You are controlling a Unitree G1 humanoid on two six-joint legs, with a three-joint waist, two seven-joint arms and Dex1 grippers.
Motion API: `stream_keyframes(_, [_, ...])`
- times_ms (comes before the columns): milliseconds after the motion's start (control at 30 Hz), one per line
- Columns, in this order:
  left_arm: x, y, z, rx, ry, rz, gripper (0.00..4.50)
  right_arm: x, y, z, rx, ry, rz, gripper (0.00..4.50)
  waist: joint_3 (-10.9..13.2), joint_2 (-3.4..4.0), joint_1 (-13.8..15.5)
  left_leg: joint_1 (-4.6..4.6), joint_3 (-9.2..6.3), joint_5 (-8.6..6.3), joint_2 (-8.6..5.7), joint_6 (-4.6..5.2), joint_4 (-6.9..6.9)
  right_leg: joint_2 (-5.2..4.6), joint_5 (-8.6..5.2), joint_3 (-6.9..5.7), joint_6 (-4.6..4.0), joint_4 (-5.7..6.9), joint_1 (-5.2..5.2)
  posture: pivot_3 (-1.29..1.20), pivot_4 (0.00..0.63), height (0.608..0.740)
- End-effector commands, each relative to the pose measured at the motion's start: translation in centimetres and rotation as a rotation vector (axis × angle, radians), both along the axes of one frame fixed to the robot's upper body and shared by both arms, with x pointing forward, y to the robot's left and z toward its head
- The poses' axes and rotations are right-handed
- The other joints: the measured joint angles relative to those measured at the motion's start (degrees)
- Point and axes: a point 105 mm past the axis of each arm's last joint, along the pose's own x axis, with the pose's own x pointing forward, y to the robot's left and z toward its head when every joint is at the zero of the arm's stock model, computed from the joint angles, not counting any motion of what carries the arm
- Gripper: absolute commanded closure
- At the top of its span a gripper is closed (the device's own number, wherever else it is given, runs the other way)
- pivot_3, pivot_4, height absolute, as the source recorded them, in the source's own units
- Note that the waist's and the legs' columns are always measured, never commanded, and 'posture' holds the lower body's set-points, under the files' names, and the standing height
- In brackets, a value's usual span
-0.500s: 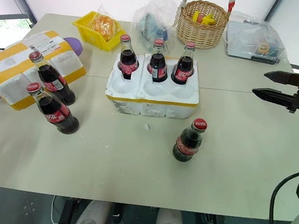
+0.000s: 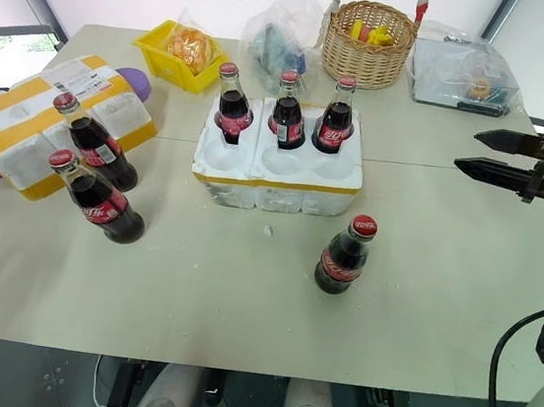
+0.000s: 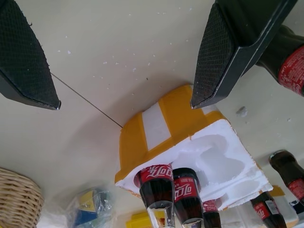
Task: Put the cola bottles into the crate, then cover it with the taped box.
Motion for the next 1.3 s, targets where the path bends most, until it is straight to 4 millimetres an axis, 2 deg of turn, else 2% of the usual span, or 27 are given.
stream_keyframes(33, [0.3,0.2,1.6,0.026,-0.053,-0.009,0.02,-0.2,0.4,1.9,-0.041,-0.08,0.028,0.0,0.0,0.0,0.0,0.0,0.0,0.0,0.0,0.0,0.0,0.0,0.0,0.0,0.0,0.0,0.0,0.0,0.15,0.737])
stream_keyframes(167, [0.6,-0.4,1.7,0.01,-0.05,-0.059,0.02,-0.4,0.5,2.0,-0.053,-0.078,0.036,0.0,0.0,0.0,-0.1,0.0,0.03,0.0,0.0,0.0,-0.01,0.0,0.06,0.03,0.12,0.0,-0.01,0.0,0.15,0.737])
stream_keyframes(300, [1.5,-3.0,2.1,-0.02,-0.04,-0.199,0.02,-0.9,1.5,4.0,-0.014,-0.097,0.079,0.0,0.0,0.0,-0.1,0.0,0.01,0.0,0.01,0.0,-0.03,0.01,0.09,0.02,0.17,0.02,-0.03,0.0,0.15,0.737])
stream_keyframes(500, [3.1,-5.6,1.5,-0.033,-0.029,-0.321,0.02,-2.1,5.7,6.2,-0.036,-0.096,0.265,0.0,0.0,0.01,0.0,0.01,0.02,0.0,0.05,0.0,-0.02,0.02,0.03,0.06,0.05,0.03,-0.05,0.0,0.15,0.737])
stream_keyframes(667, [4.9,-6.8,0.8,-0.043,-0.036,-0.37,0.02,-3.4,9.0,6.9,-0.066,-0.088,0.426,0.0,0.0,0.01,0.6,-0.01,0.04,-0.01,0.44,-0.02,-0.02,0.42,0.14,0.1,0.11,-0.03,-0.07,0.0,0.15,0.737])
stream_keyframes(767, [5.8,-7.4,0.1,-0.044,-0.042,-0.386,0.02,-3.6,10.3,7.3,-0.06,-0.092,0.483,0.0,0.0,0.01,0.9,-0.01,0.03,-0.01,0.73,-0.02,-0.04,0.78,0.25,0.1,-0.05,-0.02,-0.16,0.0,0.15,0.737])
stream_keyframes(900, [7.5,-8.2,-0.8,-0.041,-0.054,-0.395,0.02,-3.6,11.0,6.9,-0.055,-0.079,0.515,0.0,0.0,0.0,1.0,0.02,0.03,0.0,0.78,-0.01,0.0,0.84,0.31,0.08,-0.14,0.02,-0.16,0.0,0.15,0.737])
stream_keyframes(1033, [9.2,-8.9,-0.9,-0.038,-0.09,-0.389,0.02,-3.6,11.1,6.3,-0.052,-0.059,0.524,0.0,0.0,-0.04,1.1,0.01,0.11,0.0,0.77,-0.02,0.1,0.8,0.38,0.1,-0.18,0.01,-0.13,0.0,0.15,0.737])
stream_keyframes(1300, [10.3,-10.7,-1.3,-0.073,-0.102,-0.418,0.02,-3.8,10.7,5.9,-0.03,-0.047,0.52,0.0,0.0,-0.03,1.0,0.02,0.12,0.01,0.78,-0.01,0.03,0.83,0.39,0.1,-0.16,0.02,-0.18,0.0,0.15,0.737])
